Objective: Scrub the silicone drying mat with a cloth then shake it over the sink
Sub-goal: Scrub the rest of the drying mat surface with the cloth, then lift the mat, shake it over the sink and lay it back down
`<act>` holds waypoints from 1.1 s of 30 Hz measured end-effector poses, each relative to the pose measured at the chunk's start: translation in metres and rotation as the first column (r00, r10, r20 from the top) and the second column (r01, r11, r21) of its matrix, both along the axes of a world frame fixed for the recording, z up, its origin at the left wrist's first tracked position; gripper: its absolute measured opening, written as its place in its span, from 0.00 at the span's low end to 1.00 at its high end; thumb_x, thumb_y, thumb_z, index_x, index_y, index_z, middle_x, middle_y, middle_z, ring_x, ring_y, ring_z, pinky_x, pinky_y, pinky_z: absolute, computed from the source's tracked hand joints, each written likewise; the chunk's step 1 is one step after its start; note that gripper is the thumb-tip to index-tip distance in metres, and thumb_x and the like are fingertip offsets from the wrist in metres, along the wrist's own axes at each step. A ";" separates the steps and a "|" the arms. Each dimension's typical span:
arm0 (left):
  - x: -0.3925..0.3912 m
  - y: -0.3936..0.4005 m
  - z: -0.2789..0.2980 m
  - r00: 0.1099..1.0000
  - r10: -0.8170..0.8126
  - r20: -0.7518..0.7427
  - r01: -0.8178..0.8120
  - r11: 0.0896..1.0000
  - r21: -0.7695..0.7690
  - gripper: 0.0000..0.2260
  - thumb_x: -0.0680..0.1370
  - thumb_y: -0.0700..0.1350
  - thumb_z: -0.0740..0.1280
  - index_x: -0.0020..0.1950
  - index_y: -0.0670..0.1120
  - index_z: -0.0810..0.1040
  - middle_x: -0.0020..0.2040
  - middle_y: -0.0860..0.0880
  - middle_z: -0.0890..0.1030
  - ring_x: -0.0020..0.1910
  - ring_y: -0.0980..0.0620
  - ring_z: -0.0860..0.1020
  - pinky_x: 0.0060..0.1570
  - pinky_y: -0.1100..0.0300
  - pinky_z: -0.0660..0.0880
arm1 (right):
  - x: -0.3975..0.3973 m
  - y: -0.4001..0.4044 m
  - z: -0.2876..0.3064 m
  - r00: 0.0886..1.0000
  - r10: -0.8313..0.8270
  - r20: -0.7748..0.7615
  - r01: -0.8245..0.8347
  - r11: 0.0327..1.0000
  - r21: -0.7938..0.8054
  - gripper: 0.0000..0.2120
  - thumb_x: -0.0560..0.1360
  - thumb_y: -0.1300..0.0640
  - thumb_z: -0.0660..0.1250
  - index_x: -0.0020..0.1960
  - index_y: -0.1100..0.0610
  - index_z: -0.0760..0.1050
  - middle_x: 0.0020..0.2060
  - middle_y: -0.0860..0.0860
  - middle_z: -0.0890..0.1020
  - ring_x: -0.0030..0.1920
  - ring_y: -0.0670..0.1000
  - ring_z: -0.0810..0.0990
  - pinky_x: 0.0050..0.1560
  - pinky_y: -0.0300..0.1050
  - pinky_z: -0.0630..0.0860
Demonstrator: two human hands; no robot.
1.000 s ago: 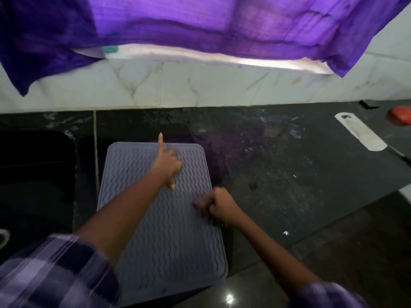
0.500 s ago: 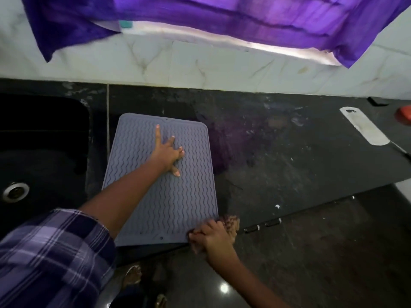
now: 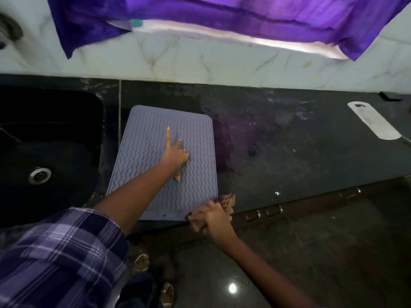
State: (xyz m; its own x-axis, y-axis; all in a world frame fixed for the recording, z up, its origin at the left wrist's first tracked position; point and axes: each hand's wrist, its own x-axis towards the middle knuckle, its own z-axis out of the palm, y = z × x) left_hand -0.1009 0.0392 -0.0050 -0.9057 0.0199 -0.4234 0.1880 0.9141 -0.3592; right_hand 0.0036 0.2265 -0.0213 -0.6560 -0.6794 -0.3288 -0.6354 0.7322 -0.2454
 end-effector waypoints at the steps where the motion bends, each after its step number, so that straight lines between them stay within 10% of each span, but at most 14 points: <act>1: -0.001 0.001 0.000 1.000 0.012 0.003 -0.012 1.000 -0.005 0.42 0.67 0.62 0.73 0.77 0.50 0.62 0.78 0.44 0.59 0.79 0.43 0.47 0.63 0.23 0.32 | -0.006 -0.007 0.006 0.999 0.028 -0.034 -0.025 0.997 0.076 0.14 0.76 0.58 0.63 0.60 0.55 0.78 0.60 0.53 0.79 0.63 0.54 0.71 0.65 0.48 0.64; 10: -0.004 0.007 -0.003 0.999 0.045 0.009 -0.044 0.998 -0.036 0.40 0.64 0.62 0.75 0.73 0.52 0.67 0.78 0.42 0.59 0.79 0.42 0.48 0.62 0.22 0.32 | 0.008 -0.011 0.003 0.945 0.266 -0.193 -0.243 0.961 0.134 0.19 0.77 0.55 0.61 0.67 0.55 0.71 0.64 0.57 0.72 0.63 0.59 0.69 0.61 0.55 0.66; 16: -0.006 0.005 -0.004 0.999 0.044 0.028 -0.044 0.999 -0.010 0.44 0.63 0.61 0.76 0.75 0.48 0.65 0.78 0.41 0.58 0.79 0.41 0.47 0.58 0.24 0.28 | -0.023 0.047 0.026 0.984 -0.072 -0.160 0.122 0.936 0.330 0.16 0.78 0.54 0.58 0.64 0.53 0.73 0.62 0.55 0.74 0.62 0.57 0.71 0.62 0.52 0.67; 20: -0.019 0.013 -0.004 0.993 -0.104 0.055 0.107 0.992 -0.065 0.44 0.60 0.59 0.79 0.72 0.47 0.70 0.72 0.43 0.69 0.77 0.41 0.57 0.55 0.23 0.27 | -0.056 0.018 0.024 0.971 -0.133 -0.200 0.170 0.969 0.181 0.16 0.77 0.59 0.59 0.64 0.52 0.74 0.60 0.54 0.76 0.61 0.56 0.72 0.59 0.50 0.69; 25: -0.049 -0.019 0.011 0.953 -0.296 -0.058 0.300 0.951 0.075 0.23 0.72 0.56 0.70 0.64 0.46 0.78 0.61 0.47 0.79 0.70 0.45 0.67 0.67 0.27 0.35 | -0.147 0.011 0.035 0.838 -0.270 -0.474 0.399 0.896 0.196 0.12 0.77 0.60 0.58 0.55 0.55 0.78 0.55 0.53 0.80 0.57 0.56 0.75 0.54 0.48 0.71; 28: -0.072 -0.067 0.020 0.972 -0.174 -0.158 0.197 0.970 0.140 0.12 0.79 0.45 0.62 0.59 0.45 0.80 0.58 0.48 0.82 0.70 0.46 0.68 0.74 0.34 0.41 | -0.210 0.045 0.047 0.739 -0.392 -0.547 0.577 0.788 0.215 0.11 0.77 0.57 0.59 0.56 0.54 0.77 0.56 0.53 0.80 0.59 0.56 0.74 0.56 0.49 0.71; 33: -0.103 -0.154 0.016 0.965 0.217 -0.148 -0.198 0.971 0.134 0.15 0.82 0.44 0.58 0.69 0.47 0.72 0.67 0.47 0.75 0.72 0.44 0.65 0.73 0.35 0.47 | -0.268 0.041 0.036 0.652 -0.716 -0.252 0.750 0.559 0.354 0.20 0.71 0.50 0.65 0.61 0.55 0.74 0.62 0.57 0.76 0.65 0.60 0.72 0.66 0.58 0.64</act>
